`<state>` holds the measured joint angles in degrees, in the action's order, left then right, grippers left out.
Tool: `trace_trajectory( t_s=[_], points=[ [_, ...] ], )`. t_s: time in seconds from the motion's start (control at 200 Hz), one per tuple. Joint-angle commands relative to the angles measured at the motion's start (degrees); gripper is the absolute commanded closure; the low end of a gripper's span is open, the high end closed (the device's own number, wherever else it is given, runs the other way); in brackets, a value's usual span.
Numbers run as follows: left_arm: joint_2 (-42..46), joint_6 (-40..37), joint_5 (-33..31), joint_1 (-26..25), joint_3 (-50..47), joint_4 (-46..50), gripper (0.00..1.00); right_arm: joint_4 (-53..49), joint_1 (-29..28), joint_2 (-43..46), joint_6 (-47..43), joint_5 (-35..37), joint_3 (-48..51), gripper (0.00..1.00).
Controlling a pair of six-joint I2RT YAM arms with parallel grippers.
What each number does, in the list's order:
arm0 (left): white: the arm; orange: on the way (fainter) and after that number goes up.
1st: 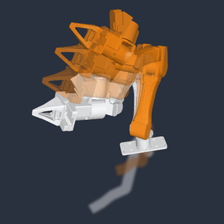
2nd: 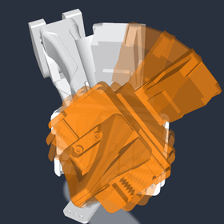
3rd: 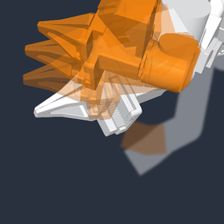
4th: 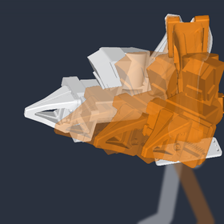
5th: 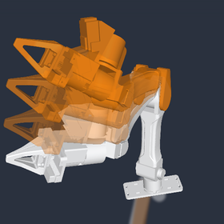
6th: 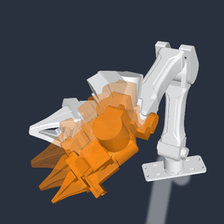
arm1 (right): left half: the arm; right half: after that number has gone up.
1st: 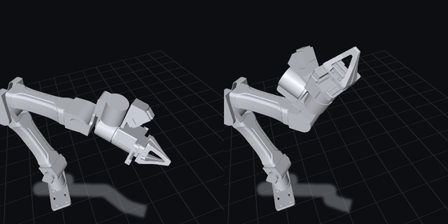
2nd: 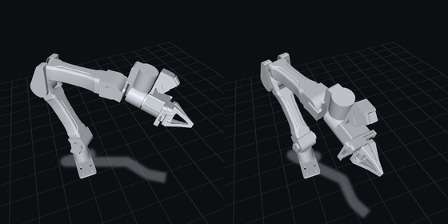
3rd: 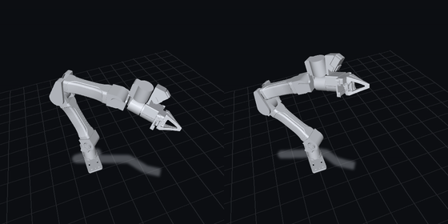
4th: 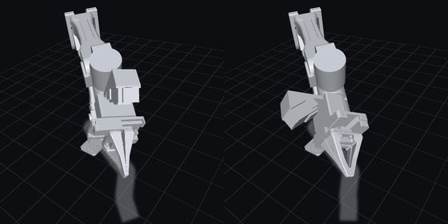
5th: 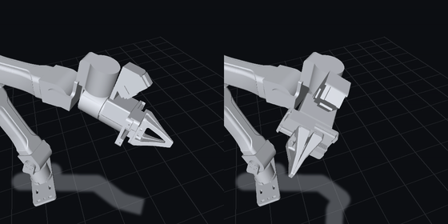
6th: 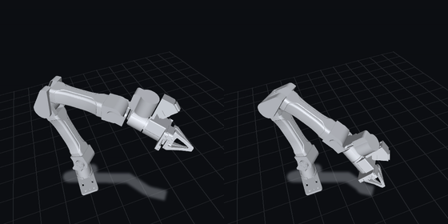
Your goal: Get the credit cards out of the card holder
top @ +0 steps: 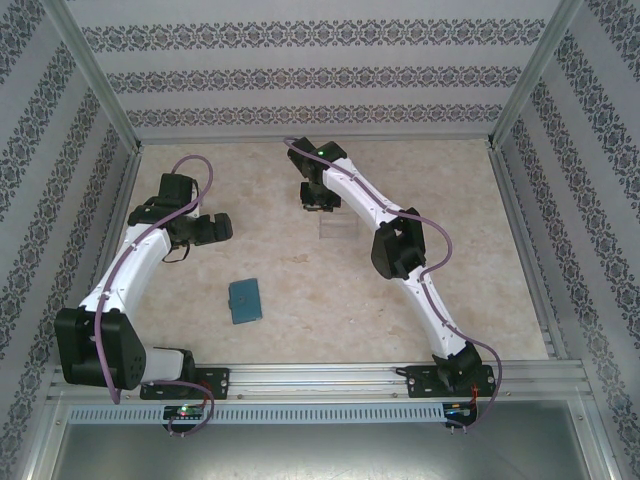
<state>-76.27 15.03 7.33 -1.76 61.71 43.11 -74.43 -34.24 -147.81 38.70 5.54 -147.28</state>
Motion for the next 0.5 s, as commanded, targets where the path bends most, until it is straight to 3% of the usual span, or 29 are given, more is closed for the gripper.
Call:
trace_trajectory(
  t_s=[0.0,0.255,0.495],
  points=[
    [-0.5,1.3,-0.2,0.4,0.9,3.4,0.00,-1.8,-0.7,4.2,-0.4,2.6,-0.5,0.79],
    [-1.6,5.6,-1.0,-2.0,0.9,4.8,0.01,-0.5,-1.9,11.2,-1.1,1.8,5.3,0.78],
    [-2.4,14.3,-3.2,-8.6,-1.5,7.0,0.03,5.2,-2.6,22.6,-1.5,0.4,20.3,0.78]
  ],
)
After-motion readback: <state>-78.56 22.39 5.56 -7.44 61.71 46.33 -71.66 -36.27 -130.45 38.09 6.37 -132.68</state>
